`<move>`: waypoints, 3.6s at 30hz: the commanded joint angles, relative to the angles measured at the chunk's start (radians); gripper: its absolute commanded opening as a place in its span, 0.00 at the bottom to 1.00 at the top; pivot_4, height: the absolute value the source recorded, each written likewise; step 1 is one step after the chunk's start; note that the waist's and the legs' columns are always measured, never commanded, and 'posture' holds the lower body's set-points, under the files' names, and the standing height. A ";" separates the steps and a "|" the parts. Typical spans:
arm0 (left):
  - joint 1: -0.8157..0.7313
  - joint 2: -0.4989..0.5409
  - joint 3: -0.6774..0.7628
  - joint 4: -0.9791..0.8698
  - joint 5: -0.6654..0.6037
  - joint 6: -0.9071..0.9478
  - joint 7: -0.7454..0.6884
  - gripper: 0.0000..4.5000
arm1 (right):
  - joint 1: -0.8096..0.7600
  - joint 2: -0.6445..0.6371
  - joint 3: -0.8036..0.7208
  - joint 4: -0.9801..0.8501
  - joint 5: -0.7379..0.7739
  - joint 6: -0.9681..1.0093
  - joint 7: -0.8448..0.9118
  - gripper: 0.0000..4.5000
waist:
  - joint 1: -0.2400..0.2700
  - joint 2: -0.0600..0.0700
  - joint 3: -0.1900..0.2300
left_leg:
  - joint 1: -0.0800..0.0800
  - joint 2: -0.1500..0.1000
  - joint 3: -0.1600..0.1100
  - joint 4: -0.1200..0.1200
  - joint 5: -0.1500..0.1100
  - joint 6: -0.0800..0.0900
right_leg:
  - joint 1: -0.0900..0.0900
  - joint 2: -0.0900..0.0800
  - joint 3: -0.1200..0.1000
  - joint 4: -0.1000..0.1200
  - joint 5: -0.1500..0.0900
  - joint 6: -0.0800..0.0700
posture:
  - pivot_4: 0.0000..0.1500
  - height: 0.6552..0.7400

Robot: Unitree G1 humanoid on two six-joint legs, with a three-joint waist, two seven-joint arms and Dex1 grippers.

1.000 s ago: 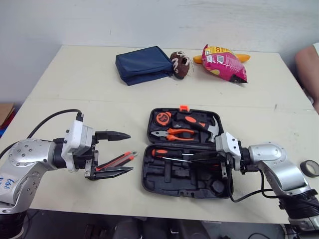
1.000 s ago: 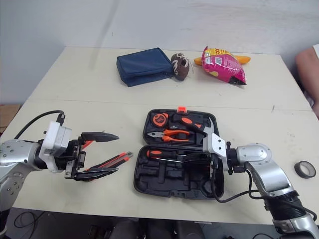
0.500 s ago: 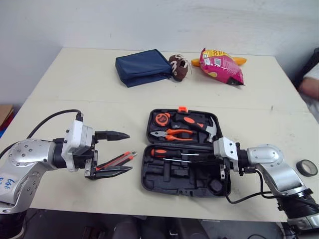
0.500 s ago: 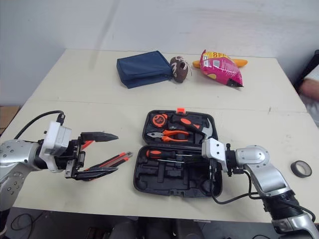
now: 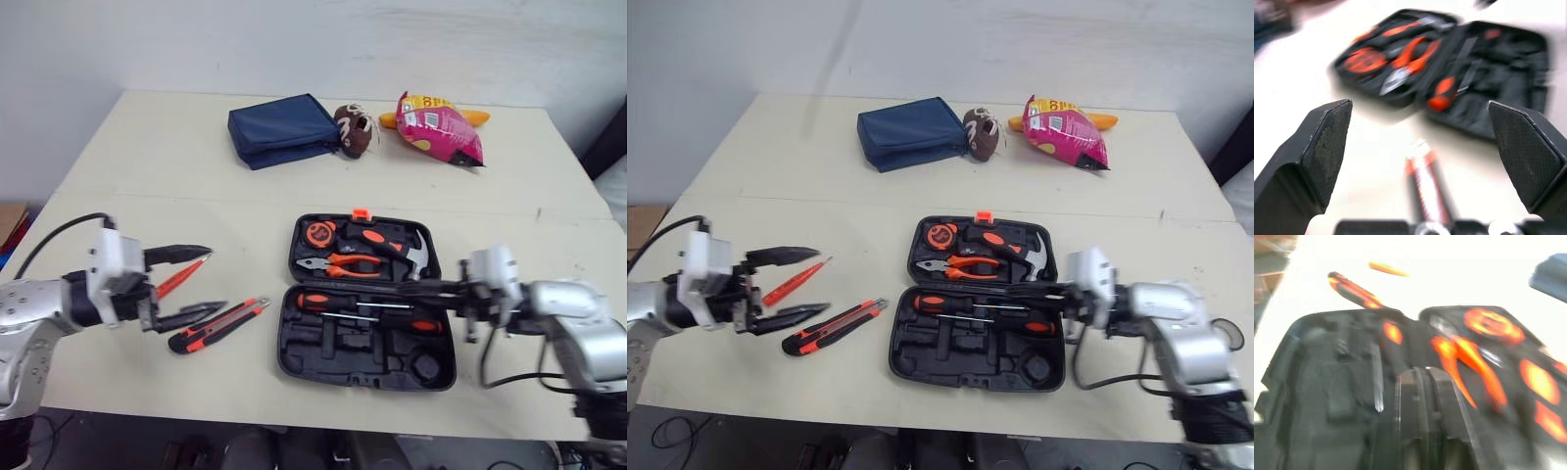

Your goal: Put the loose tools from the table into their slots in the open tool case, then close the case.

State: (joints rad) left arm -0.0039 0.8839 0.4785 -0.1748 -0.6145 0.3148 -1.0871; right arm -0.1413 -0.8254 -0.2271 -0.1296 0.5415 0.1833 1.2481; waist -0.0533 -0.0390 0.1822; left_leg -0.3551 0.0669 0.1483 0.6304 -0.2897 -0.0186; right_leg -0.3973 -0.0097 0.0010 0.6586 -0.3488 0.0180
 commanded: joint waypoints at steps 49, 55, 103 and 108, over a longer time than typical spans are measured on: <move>-0.213 0.148 -0.277 0.256 0.237 0.340 0.133 1.00 | 0.120 0.137 -0.129 0.011 0.132 -0.346 0.059 1.00 | -0.012 0.007 0.004 | 0.002 -0.001 0.000 0.000 -0.002 -0.001 | 0.001 -0.001 -0.001 0.003 -0.001 0.001 | 1.00 1.00; -0.232 0.131 -0.372 0.252 0.299 0.338 0.152 1.00 | 0.154 0.156 -0.107 -0.020 0.113 -0.352 0.051 1.00 | -0.003 0.007 0.004 | 0.002 -0.001 0.001 0.001 -0.001 -0.002 | 0.001 -0.002 0.000 0.004 -0.001 0.001 | 1.00 1.00; -0.806 -0.060 -1.042 -0.258 0.431 0.503 -0.060 0.06 | 0.265 0.088 -0.137 -0.152 0.072 -0.204 -0.075 1.00 | -0.002 0.007 0.004 | 0.002 -0.002 0.001 0.005 0.002 -0.003 | 0.002 0.002 0.005 0.008 -0.001 0.004 | 1.00 1.00; -0.855 -0.098 -1.105 -0.256 0.461 0.598 -0.055 0.06 | 0.303 0.084 -0.147 -0.181 0.082 -0.199 -0.081 1.00 | 0.005 0.007 0.004 | 0.001 -0.002 0.000 0.007 0.003 -0.002 | 0.002 0.002 0.005 0.009 -0.001 0.004 | 1.00 1.00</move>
State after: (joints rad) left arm -0.8271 0.7882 -0.6110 -0.4173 -0.1794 0.8913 -1.1386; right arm 0.1508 -0.7367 -0.3319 -0.2737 0.6002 -0.0173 1.1726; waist -0.0484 -0.0324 0.1864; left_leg -0.3540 0.0650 0.1484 0.6377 -0.2864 -0.0205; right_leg -0.3953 -0.0080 0.0059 0.6677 -0.3502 0.0222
